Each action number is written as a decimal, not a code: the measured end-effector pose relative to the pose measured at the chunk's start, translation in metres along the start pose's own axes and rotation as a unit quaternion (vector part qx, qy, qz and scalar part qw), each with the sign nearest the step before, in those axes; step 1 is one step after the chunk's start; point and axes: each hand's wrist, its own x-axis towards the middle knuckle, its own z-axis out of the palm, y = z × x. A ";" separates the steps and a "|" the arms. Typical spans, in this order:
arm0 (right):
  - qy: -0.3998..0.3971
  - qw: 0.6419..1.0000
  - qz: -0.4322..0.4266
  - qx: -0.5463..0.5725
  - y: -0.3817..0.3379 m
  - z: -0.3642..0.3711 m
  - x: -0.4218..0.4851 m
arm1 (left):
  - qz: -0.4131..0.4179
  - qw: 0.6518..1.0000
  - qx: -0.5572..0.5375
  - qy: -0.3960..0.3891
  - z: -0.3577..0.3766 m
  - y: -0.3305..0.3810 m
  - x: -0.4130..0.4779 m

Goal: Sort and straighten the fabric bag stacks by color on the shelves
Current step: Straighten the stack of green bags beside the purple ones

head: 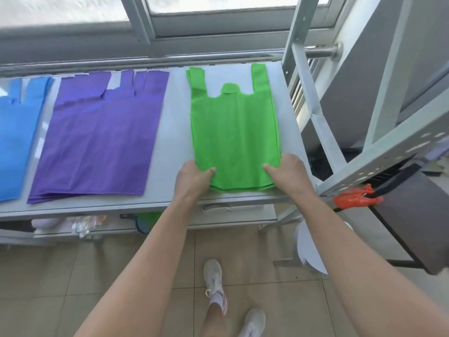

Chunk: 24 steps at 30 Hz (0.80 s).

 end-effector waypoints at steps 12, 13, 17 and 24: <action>0.046 0.996 -0.063 0.049 0.060 0.004 -0.057 | 0.336 0.920 0.167 0.115 0.016 -0.047 -0.050; 0.068 0.993 -0.097 0.031 0.064 0.004 -0.057 | 0.371 0.910 0.171 0.066 0.018 -0.047 -0.045; 0.059 0.966 -0.235 -0.086 0.073 -0.001 -0.047 | 0.435 0.865 0.249 -0.030 0.021 -0.045 -0.034; -0.025 0.951 -0.286 -0.115 0.069 -0.016 -0.035 | 0.463 0.856 0.231 -0.026 0.009 -0.036 -0.031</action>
